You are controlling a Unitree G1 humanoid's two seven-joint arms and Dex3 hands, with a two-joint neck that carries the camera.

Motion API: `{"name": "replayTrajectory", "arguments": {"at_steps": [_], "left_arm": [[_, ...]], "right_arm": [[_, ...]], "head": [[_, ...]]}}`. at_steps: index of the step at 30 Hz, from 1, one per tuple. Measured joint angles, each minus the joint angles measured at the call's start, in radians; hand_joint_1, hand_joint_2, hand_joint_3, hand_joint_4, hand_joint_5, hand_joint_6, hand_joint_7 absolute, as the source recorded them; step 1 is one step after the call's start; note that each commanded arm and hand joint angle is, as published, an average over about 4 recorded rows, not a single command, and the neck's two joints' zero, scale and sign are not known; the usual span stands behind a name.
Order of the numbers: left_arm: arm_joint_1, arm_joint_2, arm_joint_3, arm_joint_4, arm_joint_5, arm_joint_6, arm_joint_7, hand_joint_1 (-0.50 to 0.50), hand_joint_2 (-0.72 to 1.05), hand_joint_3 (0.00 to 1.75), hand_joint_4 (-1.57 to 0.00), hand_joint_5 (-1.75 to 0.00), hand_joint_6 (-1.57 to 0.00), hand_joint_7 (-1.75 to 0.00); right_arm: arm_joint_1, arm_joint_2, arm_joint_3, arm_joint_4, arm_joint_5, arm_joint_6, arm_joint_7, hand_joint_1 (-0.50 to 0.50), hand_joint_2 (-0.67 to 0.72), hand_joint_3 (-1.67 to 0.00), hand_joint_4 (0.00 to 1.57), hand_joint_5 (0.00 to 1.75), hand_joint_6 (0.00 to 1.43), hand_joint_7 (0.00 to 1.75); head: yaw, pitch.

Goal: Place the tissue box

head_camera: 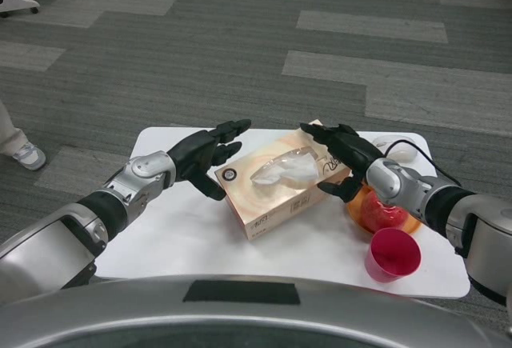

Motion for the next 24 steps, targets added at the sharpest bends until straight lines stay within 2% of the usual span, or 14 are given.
{"name": "replayTrajectory", "arguments": {"at_steps": [6, 12, 17, 21, 24], "left_arm": [[0.0, 0.0, 0.0, 0.004, 0.0, -0.001, 0.0, 0.5, 1.05, 0.26, -0.04, 0.0, 0.0, 0.0], [0.0, 0.0, 0.0, 0.008, -0.005, -0.003, 0.0, 0.5, 1.05, 0.26, -0.06, 0.0, 0.0, 0.0], [0.0, 0.004, -0.001, 0.01, -0.052, -0.014, 0.0, 0.5, 1.05, 0.26, -0.07, 0.0, 0.0, 0.0], [0.0, 0.008, -0.001, 0.01, -0.059, -0.019, 0.001, 0.5, 1.05, 0.31, -0.04, 0.0, 0.0, 0.0], [0.0, 0.008, -0.001, 0.01, -0.061, -0.021, 0.001, 0.5, 1.05, 0.28, -0.03, 0.0, 0.0, 0.0]], "right_arm": [[0.0, 0.0, 0.001, 0.0, 0.001, 0.004, 0.014, -0.42, -0.54, -1.59, 0.0, 0.87, 0.0, 0.07], [0.0, 0.003, 0.001, 0.004, 0.003, 0.008, 0.023, -0.42, -0.54, -1.59, 0.0, 0.73, 0.0, 0.07], [0.0, 0.005, -0.003, 0.005, 0.006, 0.011, 0.023, -0.42, -0.54, -1.53, 0.0, 0.44, 0.0, 0.07], [0.0, 0.008, -0.011, 0.005, 0.006, 0.013, 0.033, -0.42, -0.54, -1.37, 0.0, 0.07, 0.0, 0.07], [0.0, 0.012, -0.022, 0.005, 0.007, 0.014, 0.044, -0.42, -0.54, -1.25, 0.0, 0.0, 0.0, 0.07]], "head": [[0.003, 0.0], [0.003, -0.001], [0.008, 0.001], [0.008, 0.001], [0.008, 0.001]]}}
